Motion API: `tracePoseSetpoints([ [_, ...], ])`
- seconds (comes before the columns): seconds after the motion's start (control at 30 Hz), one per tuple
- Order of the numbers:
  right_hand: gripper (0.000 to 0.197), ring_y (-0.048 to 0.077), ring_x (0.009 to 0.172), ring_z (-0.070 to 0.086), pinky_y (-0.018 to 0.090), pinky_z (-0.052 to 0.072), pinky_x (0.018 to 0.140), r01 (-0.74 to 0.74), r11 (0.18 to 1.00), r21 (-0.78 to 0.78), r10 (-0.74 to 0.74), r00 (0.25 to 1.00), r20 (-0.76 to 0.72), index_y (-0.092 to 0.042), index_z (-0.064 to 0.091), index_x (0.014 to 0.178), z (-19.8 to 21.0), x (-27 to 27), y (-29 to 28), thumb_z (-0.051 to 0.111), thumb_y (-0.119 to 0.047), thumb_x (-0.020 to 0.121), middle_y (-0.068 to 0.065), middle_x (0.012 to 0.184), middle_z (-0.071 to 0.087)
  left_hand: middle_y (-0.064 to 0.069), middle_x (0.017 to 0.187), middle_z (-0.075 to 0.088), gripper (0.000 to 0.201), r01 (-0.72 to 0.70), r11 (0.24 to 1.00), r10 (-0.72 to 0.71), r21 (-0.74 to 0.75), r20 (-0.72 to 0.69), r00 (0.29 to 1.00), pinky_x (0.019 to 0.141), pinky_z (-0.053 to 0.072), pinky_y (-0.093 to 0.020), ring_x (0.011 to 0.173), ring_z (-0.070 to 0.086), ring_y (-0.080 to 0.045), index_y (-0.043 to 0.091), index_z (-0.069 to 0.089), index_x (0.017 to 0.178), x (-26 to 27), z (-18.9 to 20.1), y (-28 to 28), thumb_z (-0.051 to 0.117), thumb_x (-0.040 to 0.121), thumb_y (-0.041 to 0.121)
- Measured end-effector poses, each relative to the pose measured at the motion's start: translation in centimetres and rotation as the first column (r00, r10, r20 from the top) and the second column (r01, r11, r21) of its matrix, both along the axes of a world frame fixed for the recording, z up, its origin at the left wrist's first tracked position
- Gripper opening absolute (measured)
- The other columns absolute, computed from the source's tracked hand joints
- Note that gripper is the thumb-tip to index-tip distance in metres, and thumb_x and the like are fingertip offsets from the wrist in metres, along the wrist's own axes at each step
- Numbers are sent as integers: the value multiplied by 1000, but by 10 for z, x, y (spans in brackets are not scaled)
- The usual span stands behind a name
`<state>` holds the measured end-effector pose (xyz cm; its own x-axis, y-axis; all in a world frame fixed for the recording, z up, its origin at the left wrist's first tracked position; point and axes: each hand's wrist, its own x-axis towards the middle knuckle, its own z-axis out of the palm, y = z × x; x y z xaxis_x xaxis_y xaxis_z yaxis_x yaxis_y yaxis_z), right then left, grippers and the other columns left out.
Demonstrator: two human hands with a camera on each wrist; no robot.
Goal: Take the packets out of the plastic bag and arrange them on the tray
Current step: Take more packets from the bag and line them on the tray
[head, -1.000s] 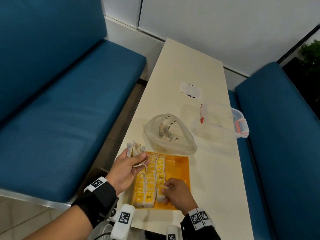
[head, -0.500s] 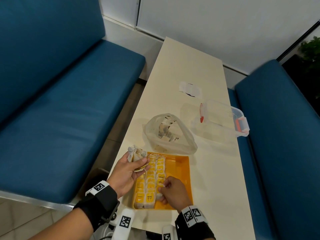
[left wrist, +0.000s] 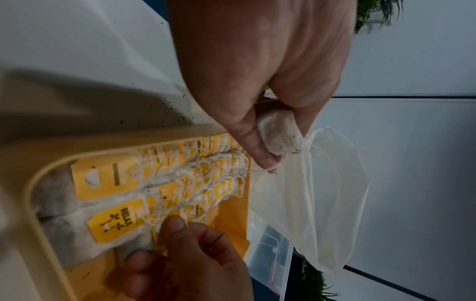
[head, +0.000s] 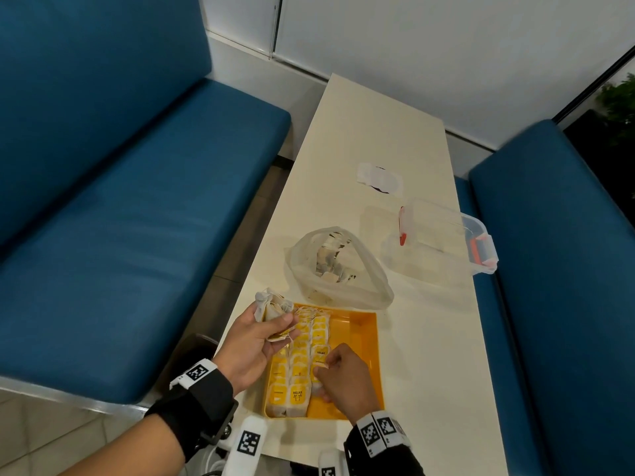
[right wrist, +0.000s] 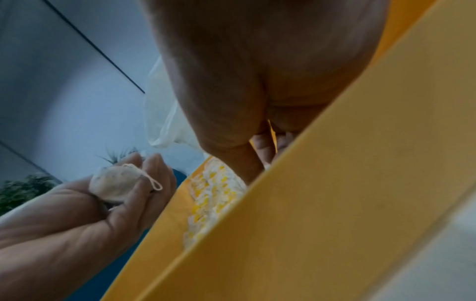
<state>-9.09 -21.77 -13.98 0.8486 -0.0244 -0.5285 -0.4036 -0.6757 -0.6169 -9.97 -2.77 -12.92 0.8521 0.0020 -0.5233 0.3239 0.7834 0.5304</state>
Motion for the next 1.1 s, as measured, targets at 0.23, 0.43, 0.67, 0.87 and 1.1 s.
tracePoseSetpoints([
  [0.23,32,19,60,63,22,50,53,-222,872,437,109,957,269,-38,71,97,60,-6,23,70,-7,89,14,72,63,-16,98,72,24,4,1000,-6,26,45,999,73,63,-31,88,74,-21,6,63,114,3,12,-5,66,92,-2],
  [0.43,26,24,66,70,33,55,57,-173,821,544,68,976,206,-15,74,109,62,-3,36,67,1,89,18,80,72,-18,97,72,19,12,998,-14,54,45,999,53,56,-31,76,72,-24,6,63,112,5,22,-11,66,94,4],
  [0.67,2,24,67,74,28,52,52,-49,844,534,-50,984,170,-6,75,86,57,-1,35,75,-4,85,10,76,75,-14,98,76,24,0,1000,0,9,56,998,72,62,-31,96,74,-21,7,61,117,2,19,-12,63,94,1],
  [0.87,21,18,59,67,24,52,56,-9,896,443,-99,970,221,-14,68,92,53,3,28,77,0,80,3,74,65,-16,98,74,23,0,1000,1,-11,59,998,72,64,-33,94,75,-22,6,61,116,2,20,-13,63,93,0],
  [1.1,16,1,59,57,13,45,59,-228,961,156,167,929,332,-23,68,75,60,13,2,80,-13,79,-18,70,66,-20,108,72,30,-60,998,61,-9,37,997,91,61,-38,101,74,-27,5,61,120,0,13,-1,64,92,-2],
])
